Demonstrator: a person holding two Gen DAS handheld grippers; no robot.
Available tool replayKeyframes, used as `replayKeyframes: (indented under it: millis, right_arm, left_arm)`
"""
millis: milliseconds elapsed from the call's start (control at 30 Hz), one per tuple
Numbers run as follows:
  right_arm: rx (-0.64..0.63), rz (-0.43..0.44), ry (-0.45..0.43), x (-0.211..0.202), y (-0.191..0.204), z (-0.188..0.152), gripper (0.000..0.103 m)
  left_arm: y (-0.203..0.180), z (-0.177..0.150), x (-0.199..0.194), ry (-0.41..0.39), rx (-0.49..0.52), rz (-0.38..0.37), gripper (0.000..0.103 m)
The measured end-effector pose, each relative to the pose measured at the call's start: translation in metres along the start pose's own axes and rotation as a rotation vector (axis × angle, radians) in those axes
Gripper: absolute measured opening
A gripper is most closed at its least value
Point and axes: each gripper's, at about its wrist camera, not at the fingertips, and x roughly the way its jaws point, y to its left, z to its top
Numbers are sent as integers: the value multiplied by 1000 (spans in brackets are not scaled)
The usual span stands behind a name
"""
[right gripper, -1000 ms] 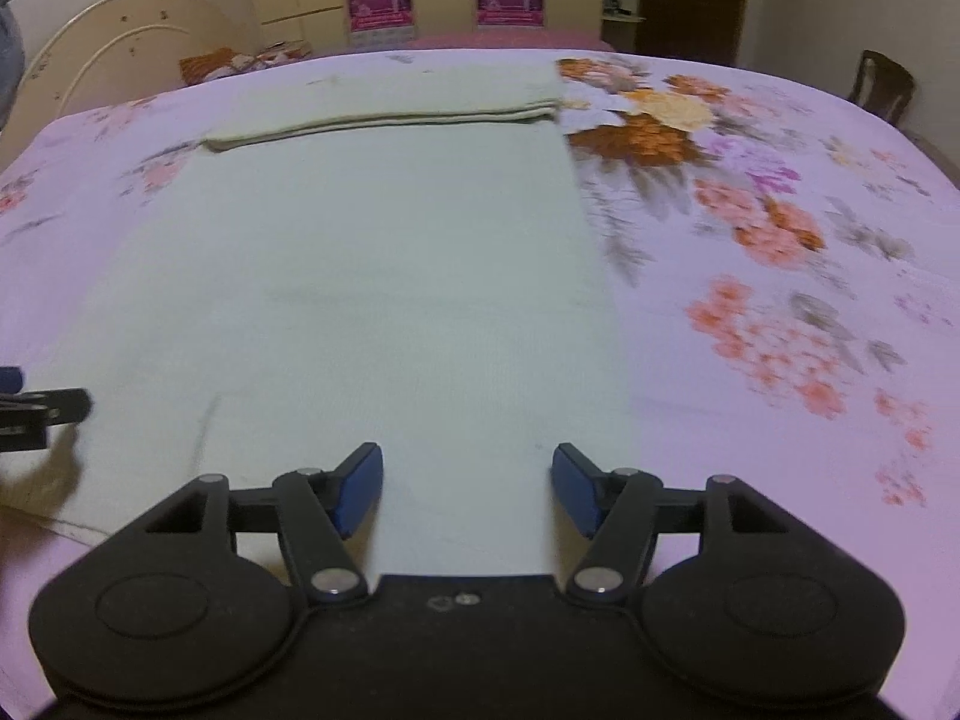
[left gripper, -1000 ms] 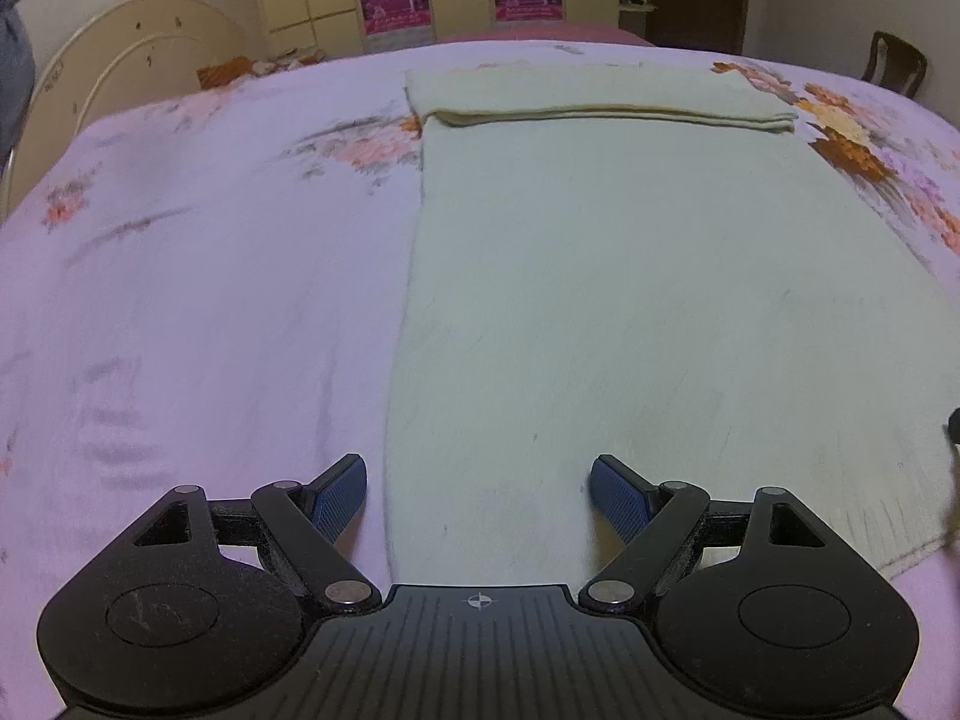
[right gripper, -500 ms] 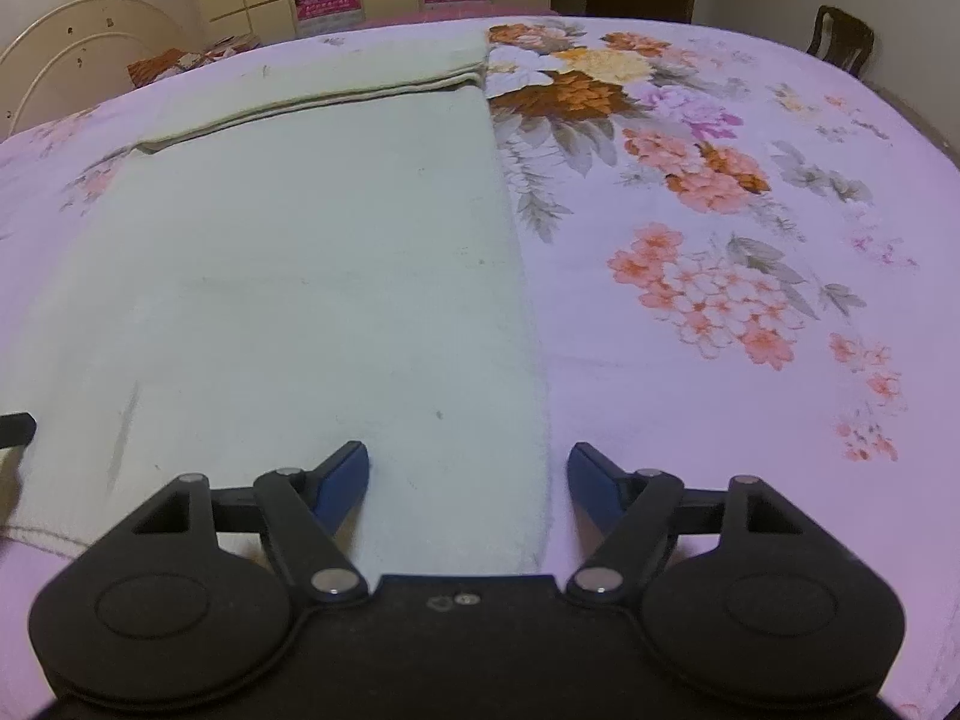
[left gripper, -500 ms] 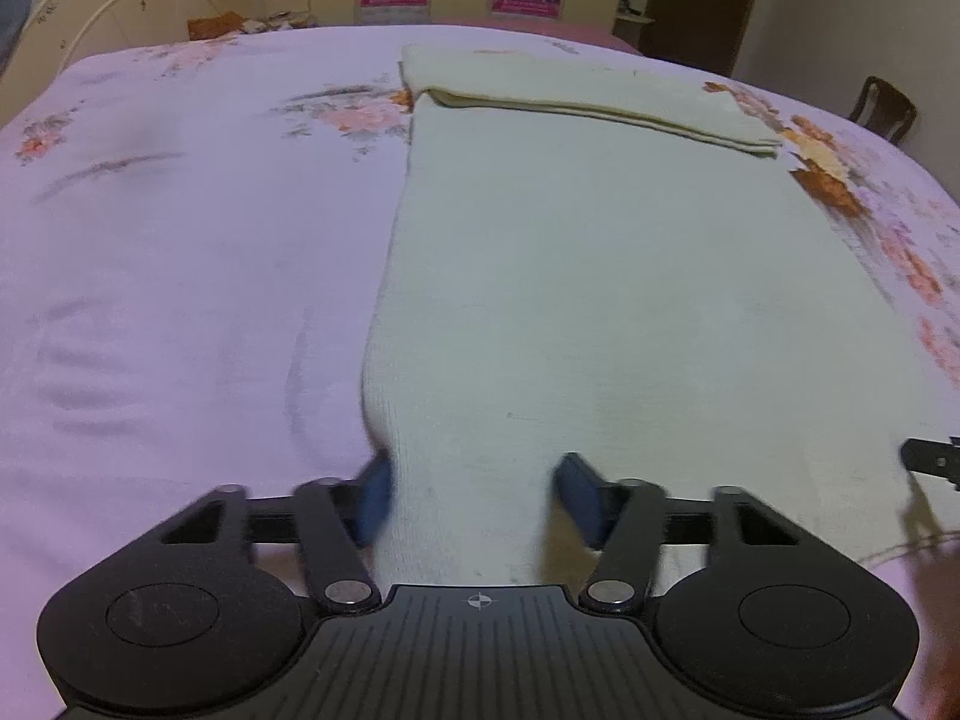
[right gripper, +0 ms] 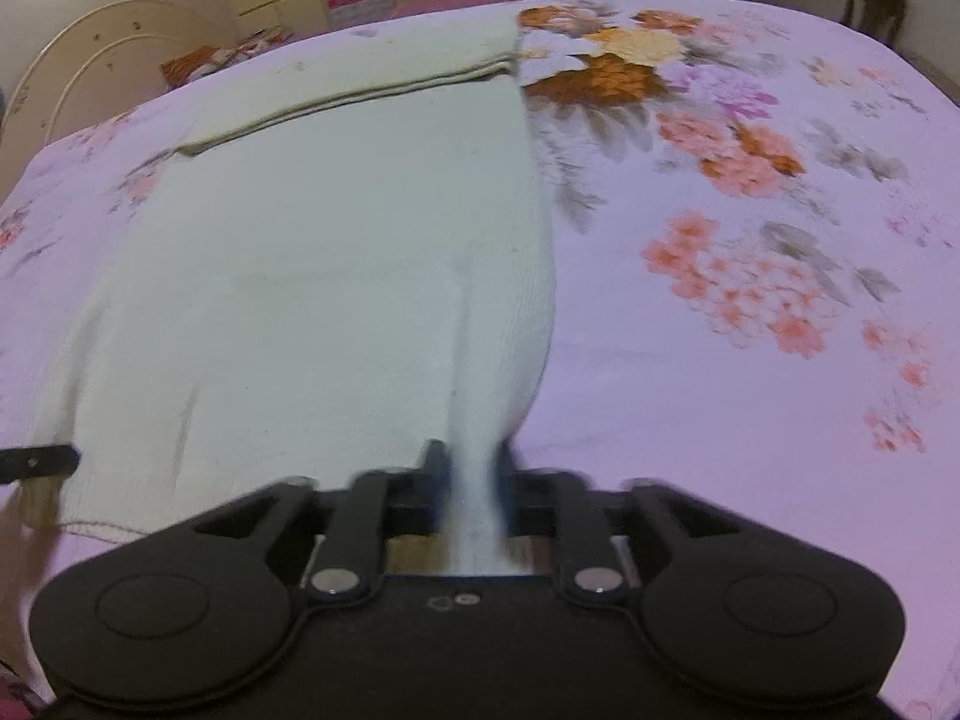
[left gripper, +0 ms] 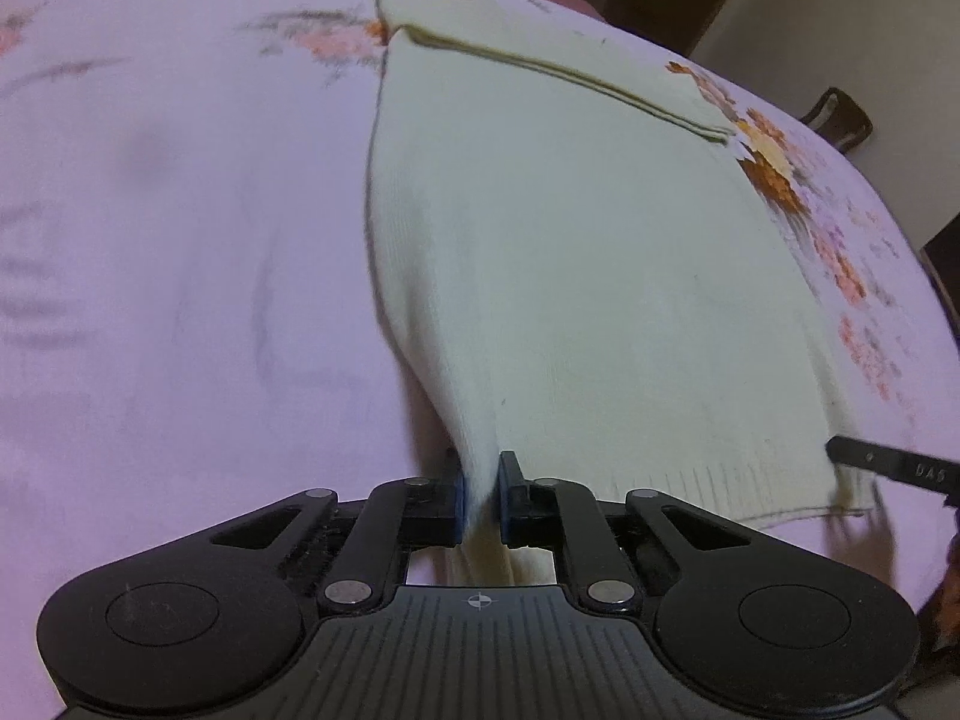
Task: Fold small clothes
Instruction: 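Grasp the hem end of the folded sweater with both grippers, then lift the held hem end and fold it over onto the collar end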
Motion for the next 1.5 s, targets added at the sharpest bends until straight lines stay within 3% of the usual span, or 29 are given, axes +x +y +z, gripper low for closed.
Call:
replayKeyframes:
  millis: [133, 233, 300, 500, 700, 933, 1167, 1500]
  right_arm:
    - [37, 37, 31, 0, -8, -2, 25]
    - [68, 70, 53, 3, -8, -1, 10]
    - [81, 106, 73, 3, -8, 0, 9]
    - [138, 212, 17, -8, -9, 19, 8]
    - [140, 289, -96, -17, -3, 70, 8]
    - [160, 335, -193, 4, -5, 142, 8]
    - [230, 356, -241, 58, -12, 207, 8]
    - [317, 353, -229, 140, -26, 285, 8]
  left_arm:
    - [3, 0, 3, 1, -47, -34, 10]
    - [4, 0, 3, -8, -52, -56, 9]
    - [8, 3, 1, -22, -82, -84, 8]
    - [-3, 40, -10, -131, -65, -139, 8]
    - [-16, 102, -8, -231, -81, -177, 7]
    - [-16, 169, 19, -329, -142, -184, 7]
    - [-15, 239, 68, -405, -205, -165, 7]
    - [0, 318, 141, -420, -262, -85, 7]
